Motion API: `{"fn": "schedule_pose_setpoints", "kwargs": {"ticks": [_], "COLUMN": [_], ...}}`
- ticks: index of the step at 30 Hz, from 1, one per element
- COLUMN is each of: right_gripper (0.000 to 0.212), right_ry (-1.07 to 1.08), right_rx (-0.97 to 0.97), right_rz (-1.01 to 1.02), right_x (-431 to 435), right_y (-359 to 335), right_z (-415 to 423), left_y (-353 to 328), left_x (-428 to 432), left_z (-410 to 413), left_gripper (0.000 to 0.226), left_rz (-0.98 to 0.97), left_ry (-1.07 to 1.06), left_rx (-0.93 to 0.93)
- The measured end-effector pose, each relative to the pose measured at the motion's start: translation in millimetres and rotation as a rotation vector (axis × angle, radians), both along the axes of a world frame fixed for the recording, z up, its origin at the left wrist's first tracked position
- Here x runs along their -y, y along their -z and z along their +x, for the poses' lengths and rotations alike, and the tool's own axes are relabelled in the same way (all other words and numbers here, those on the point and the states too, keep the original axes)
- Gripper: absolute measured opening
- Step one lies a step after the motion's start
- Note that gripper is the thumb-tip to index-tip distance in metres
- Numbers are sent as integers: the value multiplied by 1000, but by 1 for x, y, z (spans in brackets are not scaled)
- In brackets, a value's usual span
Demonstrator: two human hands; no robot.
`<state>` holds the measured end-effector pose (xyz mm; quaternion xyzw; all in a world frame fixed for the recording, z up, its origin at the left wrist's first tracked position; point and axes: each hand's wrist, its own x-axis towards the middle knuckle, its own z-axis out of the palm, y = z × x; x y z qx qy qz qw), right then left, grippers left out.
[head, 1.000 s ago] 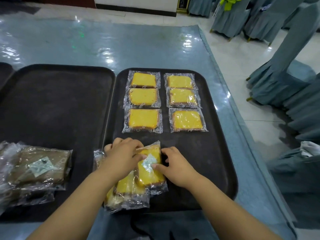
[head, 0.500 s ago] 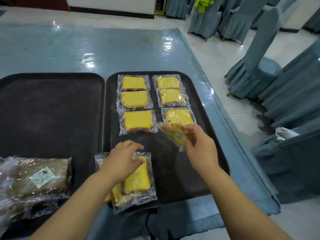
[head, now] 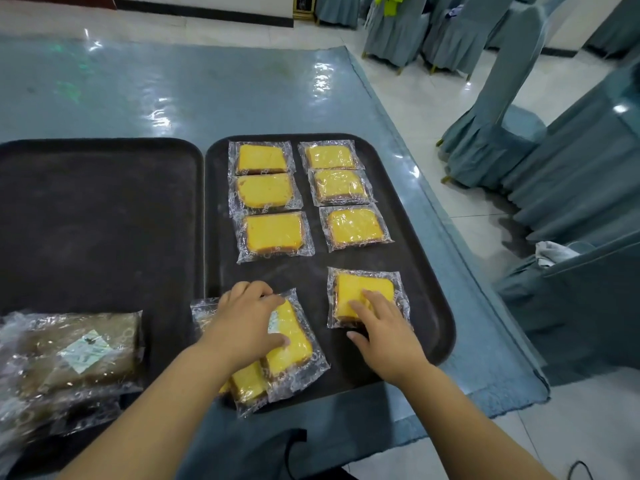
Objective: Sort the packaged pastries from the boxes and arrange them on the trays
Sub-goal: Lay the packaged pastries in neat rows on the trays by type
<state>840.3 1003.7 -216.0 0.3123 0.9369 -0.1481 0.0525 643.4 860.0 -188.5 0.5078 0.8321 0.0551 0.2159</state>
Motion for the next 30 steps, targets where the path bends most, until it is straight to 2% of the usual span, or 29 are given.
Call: {"fn": "schedule_pose_setpoints", "kwargs": {"ticks": [5,13,16,19,23,26,28,30], "right_gripper": [43,46,44,33,25,25,30,35], "right_ry": [-13,-114,-160,-232,-291,-298,-265,-220], "right_rx": [14,-3,-77,-263,-368,-327,-262,-197], "right_rz": [12,-5,-7,22,-52,-147,-243,-342], "right_x": [-26,-61,-60,-56,-55,-57,-60,-63], "right_y": [0,-3,-2,2,9,3,-2,-9], "right_z": [-11,-15,-3,11,28,39,46,52], "left_y": [0,2,3,5,7,7,7,4], "left_x": [-3,-13,-15,-15,-15,-21,-27,-33], "left_z": [11,39,53,66,85,101,112,120], "left_gripper": [68,75,74,63,43,29,28,37], "left_rz": [16,-81,-104,-76,82,171,251,330], "left_ry": [-64,-230,-302,-379,-556,-656,-726,-788], "left_rx": [-38,-86,-88,-77,114,200,312,458]}}
